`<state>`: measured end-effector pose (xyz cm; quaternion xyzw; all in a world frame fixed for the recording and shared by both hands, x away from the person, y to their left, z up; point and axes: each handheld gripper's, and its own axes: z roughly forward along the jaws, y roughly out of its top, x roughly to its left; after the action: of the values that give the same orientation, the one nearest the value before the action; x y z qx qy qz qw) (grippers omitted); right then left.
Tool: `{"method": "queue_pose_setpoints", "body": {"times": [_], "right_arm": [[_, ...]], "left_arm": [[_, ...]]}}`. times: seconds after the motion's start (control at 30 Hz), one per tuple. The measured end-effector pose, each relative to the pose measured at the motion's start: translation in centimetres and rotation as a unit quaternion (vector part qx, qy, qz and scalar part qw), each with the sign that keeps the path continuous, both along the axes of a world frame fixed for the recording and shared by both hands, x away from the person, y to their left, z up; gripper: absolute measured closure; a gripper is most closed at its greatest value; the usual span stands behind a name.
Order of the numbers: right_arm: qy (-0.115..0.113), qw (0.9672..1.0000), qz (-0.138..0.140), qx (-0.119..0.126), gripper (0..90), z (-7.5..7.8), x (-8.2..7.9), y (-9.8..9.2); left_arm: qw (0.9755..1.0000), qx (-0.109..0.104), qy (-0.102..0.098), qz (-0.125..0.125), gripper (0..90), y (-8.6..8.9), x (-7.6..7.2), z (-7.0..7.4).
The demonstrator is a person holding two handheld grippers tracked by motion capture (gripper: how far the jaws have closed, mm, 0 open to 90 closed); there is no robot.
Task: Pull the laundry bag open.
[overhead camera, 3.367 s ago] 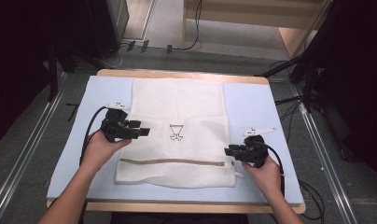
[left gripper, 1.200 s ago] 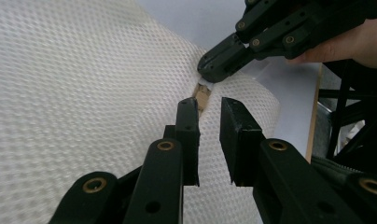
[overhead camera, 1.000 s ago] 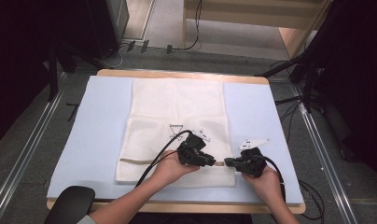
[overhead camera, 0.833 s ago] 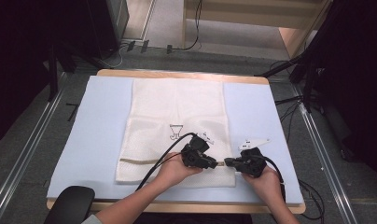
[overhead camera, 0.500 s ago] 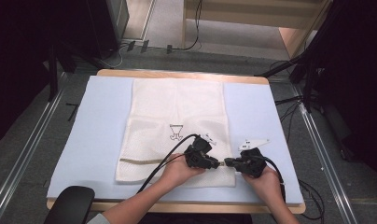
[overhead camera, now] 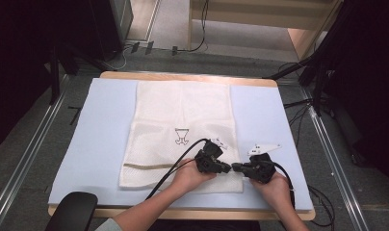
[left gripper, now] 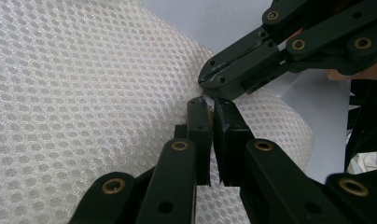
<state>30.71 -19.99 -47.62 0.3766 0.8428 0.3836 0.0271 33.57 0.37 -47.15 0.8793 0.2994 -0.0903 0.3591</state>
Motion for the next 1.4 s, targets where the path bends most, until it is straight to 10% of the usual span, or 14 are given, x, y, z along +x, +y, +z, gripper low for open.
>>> {"method": "queue_pose_setpoints", "body": {"times": [0.77, 1.4], "right_arm": [[-0.002, 1.0000, 0.007, -0.002, 90.0, -0.1, -0.1, 0.1], [-0.005, 0.9999, 0.011, 0.005, 90.0, -0.2, -0.1, 0.0]], "left_arm": [[0.9983, 0.006, 0.058, -0.004, 89.0, 2.5, 1.2, 0.8], [0.9986, 0.008, 0.051, -0.008, 88.9, 4.3, 0.8, 1.3]]}}
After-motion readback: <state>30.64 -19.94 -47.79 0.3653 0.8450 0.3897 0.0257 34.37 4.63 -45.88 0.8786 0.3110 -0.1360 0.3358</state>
